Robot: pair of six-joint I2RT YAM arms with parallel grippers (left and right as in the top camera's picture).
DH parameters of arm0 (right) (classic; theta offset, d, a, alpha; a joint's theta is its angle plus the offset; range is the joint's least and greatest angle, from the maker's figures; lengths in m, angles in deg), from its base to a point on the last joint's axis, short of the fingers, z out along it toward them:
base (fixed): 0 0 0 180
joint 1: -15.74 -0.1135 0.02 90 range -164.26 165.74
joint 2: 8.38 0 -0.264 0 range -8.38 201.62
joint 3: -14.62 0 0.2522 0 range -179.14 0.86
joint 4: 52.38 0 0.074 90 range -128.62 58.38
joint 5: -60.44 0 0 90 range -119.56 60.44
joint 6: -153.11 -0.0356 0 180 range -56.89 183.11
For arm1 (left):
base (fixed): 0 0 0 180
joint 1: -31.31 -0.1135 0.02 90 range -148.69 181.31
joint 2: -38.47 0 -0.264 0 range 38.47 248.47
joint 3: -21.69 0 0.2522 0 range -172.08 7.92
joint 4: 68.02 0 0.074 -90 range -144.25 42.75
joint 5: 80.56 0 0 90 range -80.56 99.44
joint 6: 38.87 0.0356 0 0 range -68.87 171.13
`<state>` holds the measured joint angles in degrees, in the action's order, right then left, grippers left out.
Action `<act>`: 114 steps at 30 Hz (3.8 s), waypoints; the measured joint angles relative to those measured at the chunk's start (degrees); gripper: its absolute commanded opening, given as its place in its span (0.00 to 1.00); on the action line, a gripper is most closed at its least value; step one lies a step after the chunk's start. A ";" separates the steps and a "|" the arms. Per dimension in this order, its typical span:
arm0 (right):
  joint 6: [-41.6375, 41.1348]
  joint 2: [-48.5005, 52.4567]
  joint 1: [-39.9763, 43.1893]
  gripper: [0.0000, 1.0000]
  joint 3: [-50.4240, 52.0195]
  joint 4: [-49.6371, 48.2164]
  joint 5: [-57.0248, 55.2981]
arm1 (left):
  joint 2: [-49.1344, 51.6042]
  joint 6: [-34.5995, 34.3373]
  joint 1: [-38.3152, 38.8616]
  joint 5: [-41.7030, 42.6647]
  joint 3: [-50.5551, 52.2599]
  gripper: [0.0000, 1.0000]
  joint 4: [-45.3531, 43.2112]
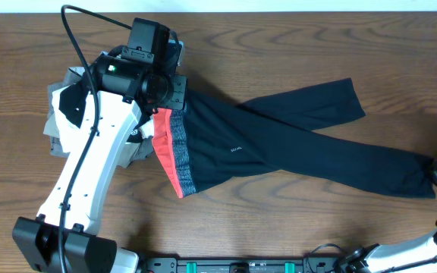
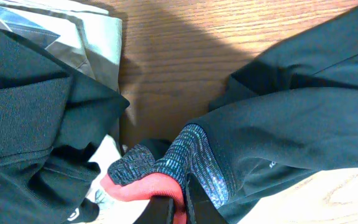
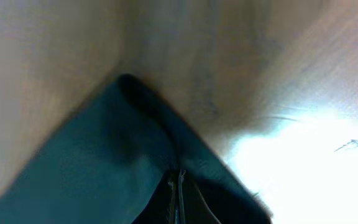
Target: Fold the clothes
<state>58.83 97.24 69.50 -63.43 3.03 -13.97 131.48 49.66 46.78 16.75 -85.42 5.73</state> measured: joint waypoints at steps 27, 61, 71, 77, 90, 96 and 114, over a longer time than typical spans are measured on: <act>-6.64 -8.90 3.93 0.01 -4.76 -4.94 5.44 | 0.15 0.15 0.44 0.55 0.00 0.41 -0.31; -8.76 -8.90 3.93 0.01 -4.76 -5.31 4.07 | 8.37 7.74 3.19 10.99 29.14 0.59 -12.61; -8.76 -8.90 3.93 0.01 -4.76 -5.05 4.09 | 13.44 7.50 1.11 12.07 29.31 0.58 -13.75; -8.76 -8.90 3.93 0.01 -4.76 -5.05 4.07 | 13.44 7.06 1.14 17.57 29.33 0.28 -13.77; -8.79 -8.90 3.93 0.01 -4.76 -6.78 5.70 | 7.45 7.30 1.05 23.39 27.45 0.09 -5.31; -8.81 -8.90 3.93 0.01 -4.76 -9.29 10.21 | -6.38 7.28 -0.96 20.24 20.06 0.09 3.26; -14.58 -8.90 5.81 0.01 -6.36 -19.58 35.65 | -31.19 4.39 -9.57 8.76 5.29 0.09 1.11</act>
<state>44.25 88.35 75.31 -69.79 -16.56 21.68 100.29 54.05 37.20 25.52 -80.13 6.85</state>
